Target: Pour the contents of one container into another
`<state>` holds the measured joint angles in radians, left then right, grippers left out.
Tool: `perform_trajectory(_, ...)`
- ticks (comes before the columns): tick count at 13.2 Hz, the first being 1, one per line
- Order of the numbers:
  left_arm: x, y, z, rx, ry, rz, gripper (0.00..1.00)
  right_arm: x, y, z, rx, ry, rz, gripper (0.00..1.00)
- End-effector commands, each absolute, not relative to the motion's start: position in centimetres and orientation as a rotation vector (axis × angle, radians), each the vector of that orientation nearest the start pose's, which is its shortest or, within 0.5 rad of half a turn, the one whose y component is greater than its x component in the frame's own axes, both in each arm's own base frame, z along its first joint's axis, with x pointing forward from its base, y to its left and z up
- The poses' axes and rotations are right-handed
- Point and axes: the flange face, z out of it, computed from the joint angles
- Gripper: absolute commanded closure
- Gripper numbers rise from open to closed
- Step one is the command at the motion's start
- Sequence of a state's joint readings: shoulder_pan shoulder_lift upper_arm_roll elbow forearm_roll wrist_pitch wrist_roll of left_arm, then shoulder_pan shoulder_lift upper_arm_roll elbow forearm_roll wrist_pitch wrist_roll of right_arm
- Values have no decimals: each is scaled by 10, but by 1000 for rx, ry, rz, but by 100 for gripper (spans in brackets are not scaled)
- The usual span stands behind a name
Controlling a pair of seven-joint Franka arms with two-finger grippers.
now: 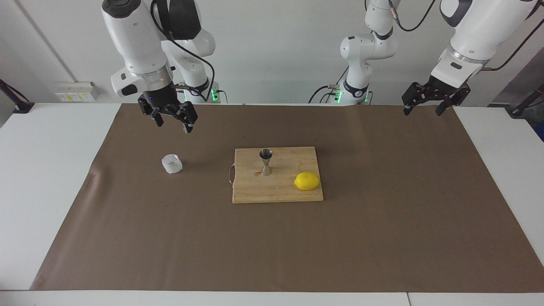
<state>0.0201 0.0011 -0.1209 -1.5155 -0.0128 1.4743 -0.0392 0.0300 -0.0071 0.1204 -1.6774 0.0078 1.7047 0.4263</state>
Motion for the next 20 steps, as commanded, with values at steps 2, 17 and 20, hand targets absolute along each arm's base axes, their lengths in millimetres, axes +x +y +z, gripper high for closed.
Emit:
perform_trajectory(2, 533, -53, 642, -3131, 88, 74, 0, 560, 78, 591, -3087, 459, -73, 0)
perform_trajectory(17, 533, -53, 642, -3131, 88, 74, 0, 532, 47, 637, -3054, 425, -29, 0)
perform_trajectory(20, 532, -53, 643, -3131, 88, 72, 0, 532, 44, 636, -3054, 434, -22, 0)
